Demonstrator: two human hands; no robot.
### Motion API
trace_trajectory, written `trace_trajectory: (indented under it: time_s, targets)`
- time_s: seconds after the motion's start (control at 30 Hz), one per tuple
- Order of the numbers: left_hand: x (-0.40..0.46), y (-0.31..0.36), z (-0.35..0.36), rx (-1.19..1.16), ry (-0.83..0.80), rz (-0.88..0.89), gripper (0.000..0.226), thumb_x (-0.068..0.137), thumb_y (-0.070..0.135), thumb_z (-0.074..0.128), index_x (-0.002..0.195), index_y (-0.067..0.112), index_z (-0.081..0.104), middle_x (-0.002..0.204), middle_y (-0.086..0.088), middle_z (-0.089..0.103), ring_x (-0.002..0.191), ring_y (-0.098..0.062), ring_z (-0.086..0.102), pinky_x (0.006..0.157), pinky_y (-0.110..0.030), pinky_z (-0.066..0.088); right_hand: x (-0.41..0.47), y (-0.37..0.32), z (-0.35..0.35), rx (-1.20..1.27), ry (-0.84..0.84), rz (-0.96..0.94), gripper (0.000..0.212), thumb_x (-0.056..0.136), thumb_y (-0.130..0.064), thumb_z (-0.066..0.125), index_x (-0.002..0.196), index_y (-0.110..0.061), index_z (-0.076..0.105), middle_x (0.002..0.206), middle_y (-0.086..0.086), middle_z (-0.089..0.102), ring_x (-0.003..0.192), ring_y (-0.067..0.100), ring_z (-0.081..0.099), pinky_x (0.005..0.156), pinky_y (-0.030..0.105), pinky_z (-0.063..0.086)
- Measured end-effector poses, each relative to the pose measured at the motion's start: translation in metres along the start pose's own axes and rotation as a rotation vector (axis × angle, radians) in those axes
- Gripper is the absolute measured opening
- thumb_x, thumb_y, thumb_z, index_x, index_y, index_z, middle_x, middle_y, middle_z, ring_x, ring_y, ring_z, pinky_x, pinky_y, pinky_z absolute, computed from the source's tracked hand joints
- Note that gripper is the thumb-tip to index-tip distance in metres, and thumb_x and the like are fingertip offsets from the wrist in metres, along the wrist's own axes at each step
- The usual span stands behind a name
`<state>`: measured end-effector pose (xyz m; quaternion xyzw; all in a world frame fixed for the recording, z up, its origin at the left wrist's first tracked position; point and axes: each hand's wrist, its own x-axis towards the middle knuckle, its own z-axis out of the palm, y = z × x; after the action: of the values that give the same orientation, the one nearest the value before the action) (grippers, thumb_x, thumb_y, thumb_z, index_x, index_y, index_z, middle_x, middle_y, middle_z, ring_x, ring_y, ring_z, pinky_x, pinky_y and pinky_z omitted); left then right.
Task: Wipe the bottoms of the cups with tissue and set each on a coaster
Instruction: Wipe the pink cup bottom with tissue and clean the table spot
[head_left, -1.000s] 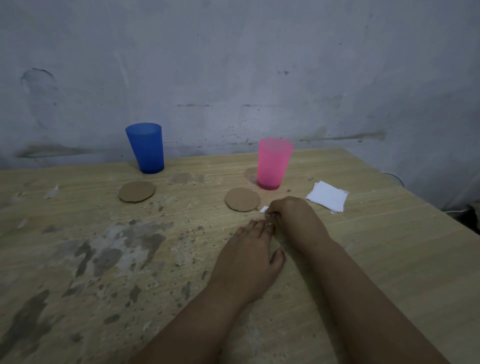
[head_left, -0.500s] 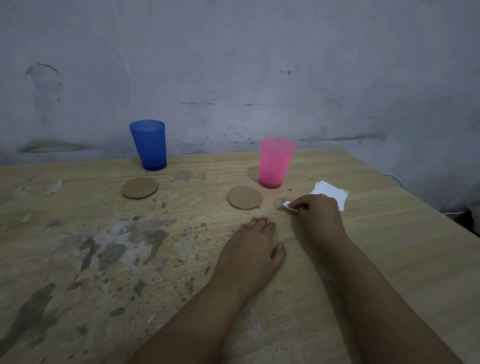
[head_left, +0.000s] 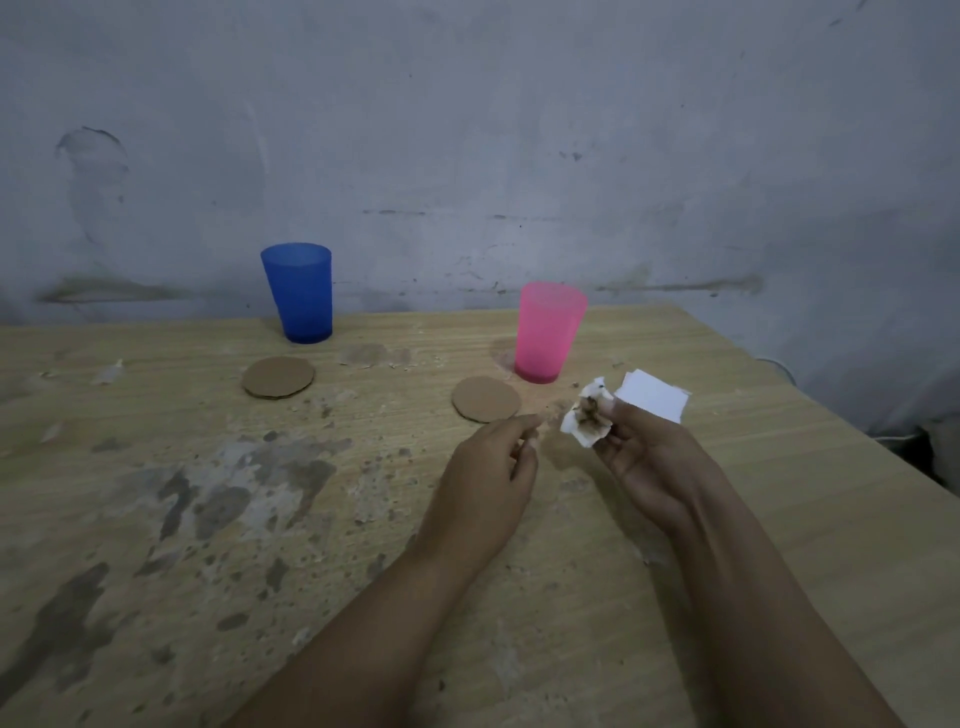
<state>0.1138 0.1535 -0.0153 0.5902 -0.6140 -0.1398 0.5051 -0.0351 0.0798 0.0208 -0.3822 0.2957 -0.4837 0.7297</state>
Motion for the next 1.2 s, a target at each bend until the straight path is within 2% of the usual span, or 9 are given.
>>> trace_trajectory:
  time_s: [0.1,0.23,0.4,0.63,0.83,0.97,1.07,1.13,1.2]
  targets:
    - [0.002,0.002,-0.002,-0.081,0.007,-0.046,0.030,0.095,0.021,0.050,0.123,0.024,0.061,0.111,0.013,0.064,0.096,0.005,0.057,0.078,-0.004,0.041,-0.002,0.000,0.001,-0.091,-0.066,0.022,0.023,0.083,0.003,0.053,0.073,-0.005,0.072,0.077,0.006,0.070,0.076,0.015,0.069,0.082,0.030,0.055]
    - [0.002,0.004,-0.005,-0.217,0.004,-0.108,0.022,0.093,0.022,0.056,0.111,0.025,0.069,0.088,0.027,0.064,0.084,0.014,0.059,0.066,-0.001,0.041,-0.004,-0.002,0.003,-0.199,-0.146,0.057,0.018,0.086,0.002,0.048,0.093,0.005,0.065,0.088,0.014,0.071,0.084,0.021,0.069,0.081,0.030,0.058]
    - [0.003,0.002,-0.006,-0.278,-0.008,-0.166,0.007,0.085,0.020,0.067,0.086,0.024,0.073,0.070,0.010,0.070,0.066,-0.001,0.065,0.060,-0.012,0.048,-0.005,0.001,0.008,-0.316,-0.141,0.046,0.016,0.085,0.009,0.049,0.090,0.006,0.064,0.085,0.017,0.071,0.079,0.026,0.069,0.079,0.034,0.059]
    - [0.005,0.002,-0.006,-0.444,0.005,-0.307,0.008,0.085,0.013,0.066,0.082,0.018,0.071,0.068,-0.002,0.072,0.062,-0.012,0.070,0.052,-0.019,0.050,-0.011,0.005,0.014,-0.873,-0.104,-0.363,0.035,0.077,0.014,0.058,0.073,-0.018,0.073,0.071,-0.014,0.073,0.072,-0.004,0.067,0.066,0.009,0.049]
    - [0.006,0.000,-0.006,-0.509,0.007,-0.372,0.013,0.088,0.017,0.064,0.077,0.019,0.072,0.067,-0.002,0.073,0.060,-0.015,0.070,0.050,-0.023,0.050,-0.014,0.006,0.018,-1.374,-0.183,-0.546,0.020,0.077,0.000,0.067,0.091,-0.012,0.076,0.090,-0.003,0.063,0.082,0.005,0.060,0.074,0.008,0.043]
    - [0.008,-0.003,-0.007,-0.495,0.034,-0.373,0.018,0.089,0.022,0.063,0.075,0.023,0.074,0.069,-0.001,0.074,0.061,-0.017,0.070,0.053,-0.027,0.054,-0.015,0.012,0.025,-1.490,-0.238,-0.548,0.024,0.075,-0.013,0.070,0.099,-0.013,0.074,0.093,0.001,0.060,0.083,0.010,0.056,0.071,0.006,0.037]
    - [0.011,-0.008,-0.007,-0.467,0.059,-0.385,0.024,0.089,0.019,0.060,0.069,0.022,0.074,0.069,-0.001,0.074,0.064,-0.019,0.071,0.059,-0.031,0.057,-0.010,0.022,0.029,-1.562,-0.277,-0.536,0.025,0.075,-0.015,0.071,0.099,-0.010,0.072,0.094,0.007,0.063,0.085,0.018,0.058,0.076,0.021,0.042]
    - [0.011,-0.010,-0.006,-0.451,0.064,-0.388,0.030,0.090,0.012,0.056,0.066,0.022,0.073,0.067,0.001,0.073,0.062,-0.015,0.069,0.058,-0.028,0.057,-0.006,0.031,0.031,-1.555,-0.209,-0.564,0.016,0.076,-0.013,0.068,0.091,-0.008,0.071,0.088,0.009,0.065,0.082,0.022,0.059,0.075,0.031,0.044]
    - [0.011,-0.010,-0.005,-0.411,0.051,-0.373,0.030,0.090,0.012,0.056,0.069,0.023,0.073,0.065,0.003,0.072,0.061,-0.012,0.068,0.056,-0.025,0.055,-0.005,0.037,0.031,-1.429,-0.063,-0.583,0.006,0.075,-0.014,0.069,0.080,-0.012,0.069,0.077,0.003,0.066,0.073,0.015,0.059,0.067,0.025,0.045]
